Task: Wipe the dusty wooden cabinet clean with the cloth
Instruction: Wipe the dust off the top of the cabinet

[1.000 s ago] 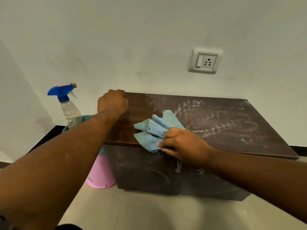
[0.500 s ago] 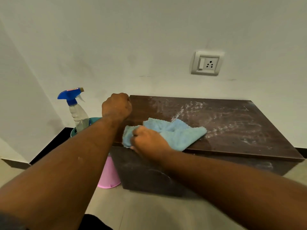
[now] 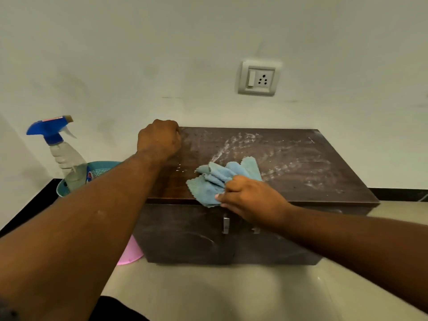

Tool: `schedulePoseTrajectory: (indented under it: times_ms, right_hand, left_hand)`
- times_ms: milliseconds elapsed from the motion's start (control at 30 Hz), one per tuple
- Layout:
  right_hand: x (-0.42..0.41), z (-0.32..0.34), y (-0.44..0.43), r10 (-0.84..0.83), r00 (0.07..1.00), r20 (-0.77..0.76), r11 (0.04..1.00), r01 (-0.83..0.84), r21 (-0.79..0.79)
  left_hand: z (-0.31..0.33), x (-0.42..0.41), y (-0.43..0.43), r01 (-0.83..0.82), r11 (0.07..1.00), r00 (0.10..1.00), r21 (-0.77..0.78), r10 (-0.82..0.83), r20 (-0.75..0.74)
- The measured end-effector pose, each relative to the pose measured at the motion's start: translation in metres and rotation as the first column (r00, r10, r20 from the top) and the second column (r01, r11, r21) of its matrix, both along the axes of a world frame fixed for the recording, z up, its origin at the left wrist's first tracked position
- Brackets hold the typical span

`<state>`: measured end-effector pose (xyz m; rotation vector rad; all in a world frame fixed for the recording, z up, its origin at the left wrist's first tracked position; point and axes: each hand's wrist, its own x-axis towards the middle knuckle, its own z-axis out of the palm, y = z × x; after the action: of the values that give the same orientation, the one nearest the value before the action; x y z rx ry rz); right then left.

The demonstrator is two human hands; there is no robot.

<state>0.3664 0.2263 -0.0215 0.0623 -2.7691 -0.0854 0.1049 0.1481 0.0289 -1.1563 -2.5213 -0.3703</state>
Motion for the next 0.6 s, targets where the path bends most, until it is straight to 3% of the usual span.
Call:
schedulePoseTrajectory:
  times_ms: [200,333,467,600]
  right_hand:
    - [0.09,0.008,0.064,-0.083,0.994,0.073,0.994,0.088,-0.072]
    - [0.124,0.009,0.082,-0.177,0.983,0.037,0.964,0.181,-0.196]
    - [0.106,0.003,0.068,-0.2,0.98,-0.002,0.947,0.193,-0.258]
    - [0.04,0.008,0.032,-0.065,0.995,0.076,0.973,0.08,-0.215]
  left_hand:
    - [-0.003,-0.002,-0.002,0.059,0.998,0.997,0.004,-0.058,-0.045]
    - [-0.005,-0.006,-0.005,0.077,0.997,0.994,-0.003,-0.077,-0.073]
    - [-0.007,-0.011,-0.008,0.082,0.997,0.994,-0.014,-0.083,-0.068]
    - [-0.005,-0.016,-0.012,0.047,0.999,0.999,0.003,-0.047,-0.026]
